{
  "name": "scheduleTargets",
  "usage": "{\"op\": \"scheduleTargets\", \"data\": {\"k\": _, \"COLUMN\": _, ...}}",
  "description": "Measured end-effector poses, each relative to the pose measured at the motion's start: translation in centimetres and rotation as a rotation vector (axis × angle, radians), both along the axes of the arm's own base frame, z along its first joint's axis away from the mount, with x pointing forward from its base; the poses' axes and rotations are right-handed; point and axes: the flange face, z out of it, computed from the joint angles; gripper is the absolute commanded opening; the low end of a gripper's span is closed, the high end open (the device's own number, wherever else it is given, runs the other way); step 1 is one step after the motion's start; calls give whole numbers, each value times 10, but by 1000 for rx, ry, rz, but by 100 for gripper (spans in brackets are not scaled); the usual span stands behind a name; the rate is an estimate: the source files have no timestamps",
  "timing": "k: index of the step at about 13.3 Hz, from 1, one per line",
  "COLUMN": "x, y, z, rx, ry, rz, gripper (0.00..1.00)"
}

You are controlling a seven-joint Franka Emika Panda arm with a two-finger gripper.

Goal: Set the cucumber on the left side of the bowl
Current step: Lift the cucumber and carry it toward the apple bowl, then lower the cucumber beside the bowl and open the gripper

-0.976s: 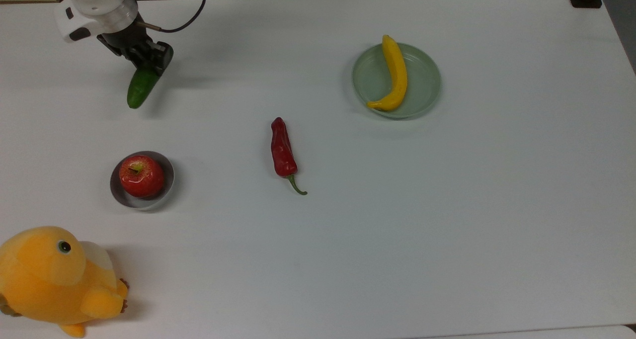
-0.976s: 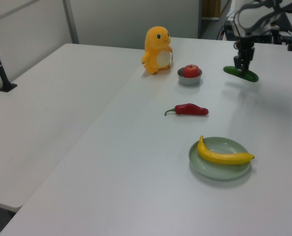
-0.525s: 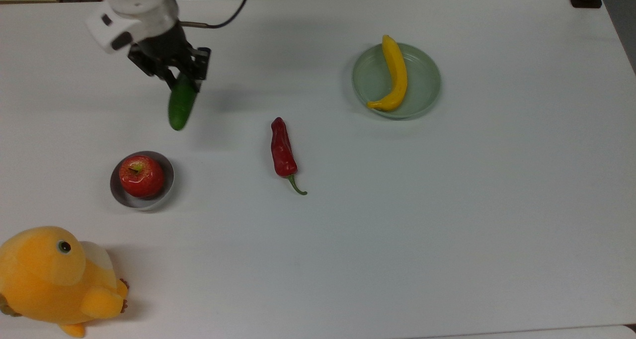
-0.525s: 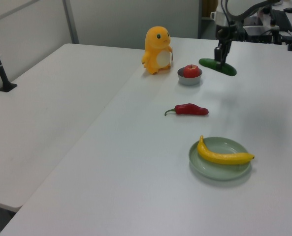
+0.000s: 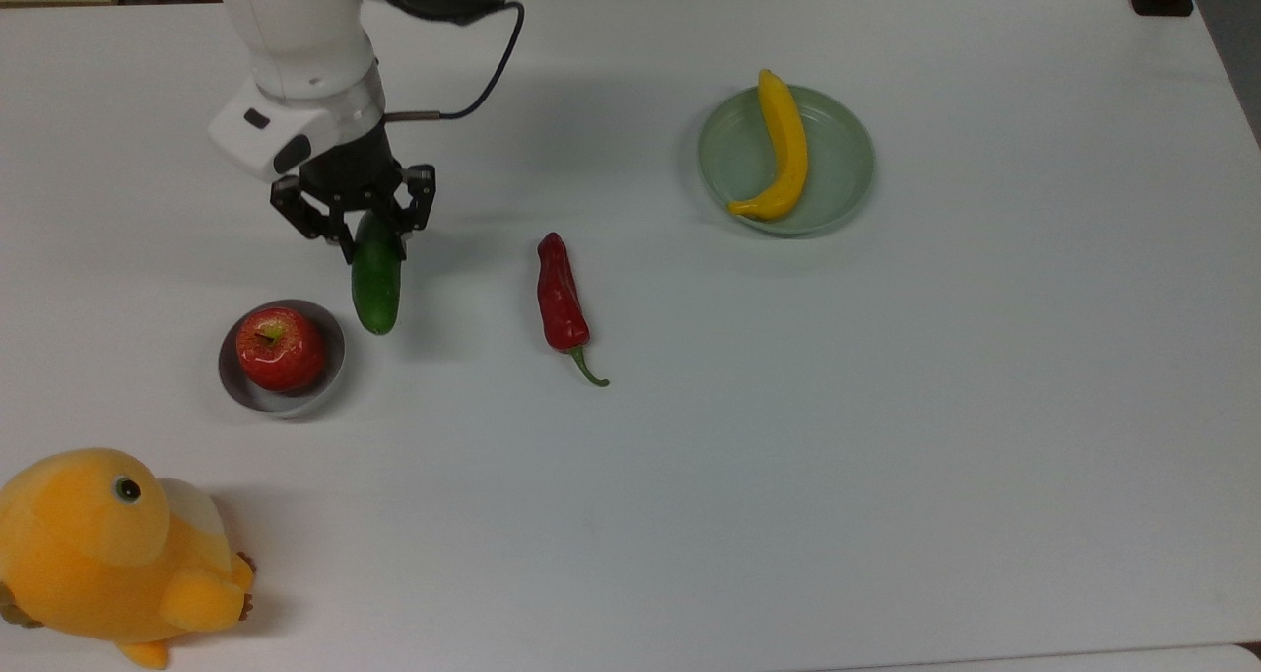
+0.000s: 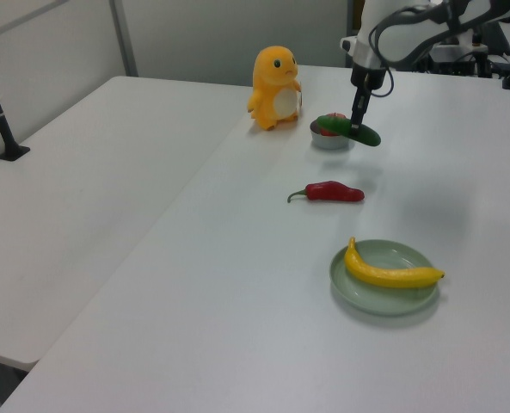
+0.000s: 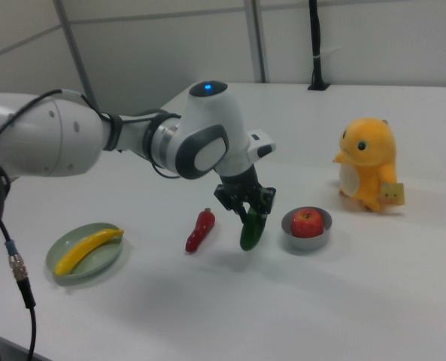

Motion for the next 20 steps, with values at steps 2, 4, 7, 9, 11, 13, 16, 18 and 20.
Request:
{"op": "scheduleTargets", "data": {"k": 2, "x": 5, "y": -1, "z": -18, "rx": -13, "ry": -7, "rz": 22, "gripper": 18}}
{"op": "scheduleTargets", "data": {"k": 4, "x": 10, "y": -2, "z": -36, "rx": -28, "ry": -15, "rz": 50, "gripper": 18}}
{"op": "scheduleTargets", "data": {"k": 7, "x": 16, "y": -3, "z": -52, "rx": -44, "ry": -32, "rz": 73, "gripper": 47}}
{"op": "scheduleTargets", "data": {"k": 9, "x": 17, "y": -4, "z": -51, "rx": -45, "ry": -34, "rz": 72, "gripper": 67}}
{"op": "scheduleTargets", "data": {"k": 11, "x": 17, "y": -4, "z": -51, "rx": -44, "ry": -34, "rz": 71, "gripper": 81}}
{"op": "scheduleTargets", "data": {"k": 13, "x": 17, "y": -4, "z": -51, "rx": -45, "ry": -35, "rz": 71, "gripper": 94}}
{"op": "scheduleTargets", "data": {"k": 16, "x": 19, "y": -4, "z": -47, "rx": -46, "ry": -43, "rz": 72, "gripper": 100}}
{"op": "scheduleTargets", "data": {"k": 18, "x": 22, "y": -3, "z": -39, "rx": -46, "ry": -57, "rz": 70, "gripper": 100}}
{"op": "scheduleTargets", "data": {"k": 20, "x": 24, "y": -2, "z": -22, "rx": -42, "ry": -87, "rz": 48, "gripper": 100}}
